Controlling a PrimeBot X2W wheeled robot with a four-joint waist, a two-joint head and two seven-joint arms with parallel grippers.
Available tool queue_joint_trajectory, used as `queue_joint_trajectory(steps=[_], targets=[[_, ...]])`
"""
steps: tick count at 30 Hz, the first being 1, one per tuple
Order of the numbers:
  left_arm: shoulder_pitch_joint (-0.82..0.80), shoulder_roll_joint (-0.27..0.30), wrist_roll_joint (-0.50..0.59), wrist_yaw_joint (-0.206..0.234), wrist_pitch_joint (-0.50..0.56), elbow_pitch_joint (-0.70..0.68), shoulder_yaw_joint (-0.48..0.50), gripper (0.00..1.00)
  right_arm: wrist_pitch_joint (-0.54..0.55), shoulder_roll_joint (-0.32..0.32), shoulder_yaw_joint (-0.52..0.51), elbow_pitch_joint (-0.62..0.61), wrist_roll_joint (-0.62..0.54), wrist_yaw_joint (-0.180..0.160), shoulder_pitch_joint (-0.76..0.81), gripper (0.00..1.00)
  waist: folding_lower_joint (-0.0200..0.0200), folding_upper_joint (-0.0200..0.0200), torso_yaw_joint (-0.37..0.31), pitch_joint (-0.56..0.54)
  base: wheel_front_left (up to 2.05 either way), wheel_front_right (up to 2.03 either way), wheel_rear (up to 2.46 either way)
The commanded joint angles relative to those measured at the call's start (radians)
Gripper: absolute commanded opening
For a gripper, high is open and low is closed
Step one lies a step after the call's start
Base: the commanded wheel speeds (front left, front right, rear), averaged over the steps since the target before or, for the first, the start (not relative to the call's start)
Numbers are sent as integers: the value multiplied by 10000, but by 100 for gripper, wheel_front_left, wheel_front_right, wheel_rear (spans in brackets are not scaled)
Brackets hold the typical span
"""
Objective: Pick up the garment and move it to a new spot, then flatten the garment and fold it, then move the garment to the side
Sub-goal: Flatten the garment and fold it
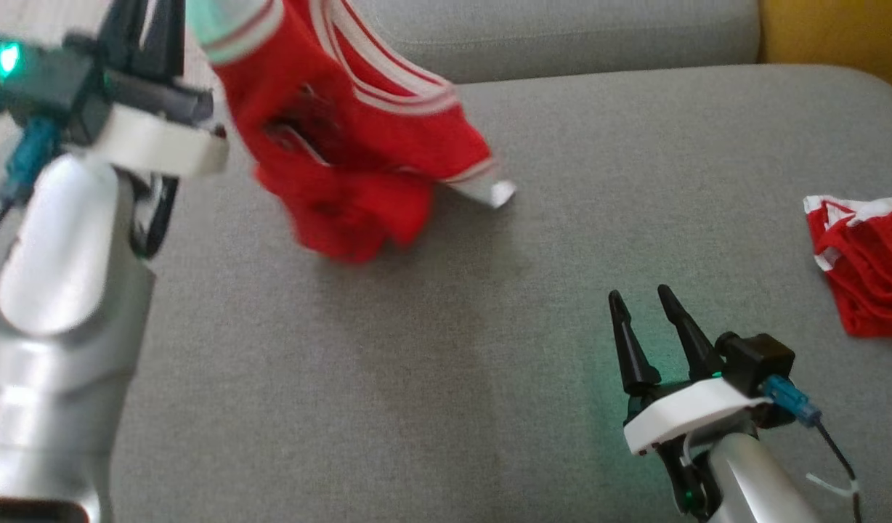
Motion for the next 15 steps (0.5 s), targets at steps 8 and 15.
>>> queue_joint_trajectory(steps=[8, 15], targets=[[-2201, 589, 121, -121, 482, -225, -627, 0, -95, 45, 167, -273, 163, -7, 12, 100, 1, -1, -118, -414, 0, 0, 0], [-3450, -213, -329, -113, 781, 389, -1238, 0, -95, 45, 57, -317, 288, -7, 56, 100, 1, -1, -140, -420, 0, 0, 0]])
